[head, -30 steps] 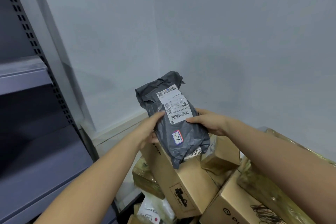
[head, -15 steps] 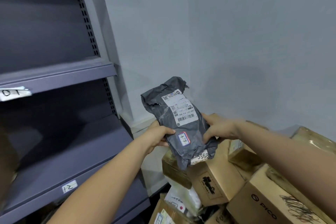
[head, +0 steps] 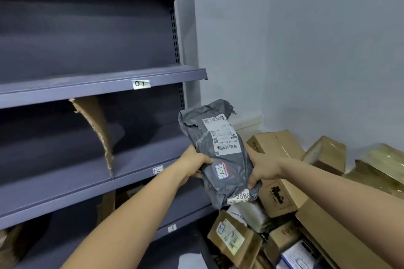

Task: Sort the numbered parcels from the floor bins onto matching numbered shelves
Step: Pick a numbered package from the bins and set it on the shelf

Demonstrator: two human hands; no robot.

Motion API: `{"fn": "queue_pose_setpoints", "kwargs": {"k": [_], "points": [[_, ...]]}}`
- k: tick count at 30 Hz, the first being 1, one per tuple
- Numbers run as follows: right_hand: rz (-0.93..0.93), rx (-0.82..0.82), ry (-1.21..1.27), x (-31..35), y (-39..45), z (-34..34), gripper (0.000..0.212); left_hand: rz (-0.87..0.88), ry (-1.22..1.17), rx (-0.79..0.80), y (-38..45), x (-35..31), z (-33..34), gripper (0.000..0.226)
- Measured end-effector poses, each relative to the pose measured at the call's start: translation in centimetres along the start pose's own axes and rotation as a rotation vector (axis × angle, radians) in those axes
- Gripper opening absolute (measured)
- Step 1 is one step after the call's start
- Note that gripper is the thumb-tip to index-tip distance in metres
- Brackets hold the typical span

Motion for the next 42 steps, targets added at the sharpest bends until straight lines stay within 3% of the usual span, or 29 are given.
{"fn": "queue_pose_setpoints", "kwargs": {"k": [9, 17, 20, 25, 31, 36, 39, 42], "points": [[-0.002, 0.059, -0.079, 2.7, -0.9, 11.4, 0.055, -0.144, -0.053, -0.067, -11.3, 8.1, -6.1, 0.049], [0.03, 0.193, 0.071, 8.1, -0.6, 15.3, 0.052, -0.147, -0.286, -0.184, -17.5, 11.3, -11.7, 0.041], [-0.008, 0.154, -0.035, 10.3, -0.3, 15.5, 0.053, -0.111, -0.398, -0.228, -19.7, 11.2, -12.8, 0.028], [-0.137, -0.003, -0.007, 14.1, -0.1, 15.4, 0.028, -0.098, -0.402, -0.239, -21.7, 11.5, -13.3, 0.015], [-0.238, -0.076, -0.017, 16.0, 1.5, 15.9, 0.03, -0.115, -0.398, -0.274, -22.8, 12.4, -13.2, 0.016], [-0.274, -0.059, -0.005, 16.6, 3.1, 17.5, 0.02, -0.121, -0.491, -0.366, -23.9, 12.6, -13.1, 0.026], [-0.31, -0.057, 0.108, 17.0, 4.0, 18.4, 0.024, -0.114, -0.55, -0.434, -24.6, 12.7, -13.4, 0.025], [-0.256, -0.109, 0.372, 16.7, 5.3, 19.3, 0.017, -0.111, -0.618, -0.516, -25.4, 13.1, -13.9, 0.021]]}}
Point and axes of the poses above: each hand's wrist, its own y-axis towards the middle knuckle, its own z-axis out of the palm, x = y × z, the point moved 3 cm from there along y, towards the middle knuckle, and after that the axes turned 10 degrees about y, right-handed, at the moved point
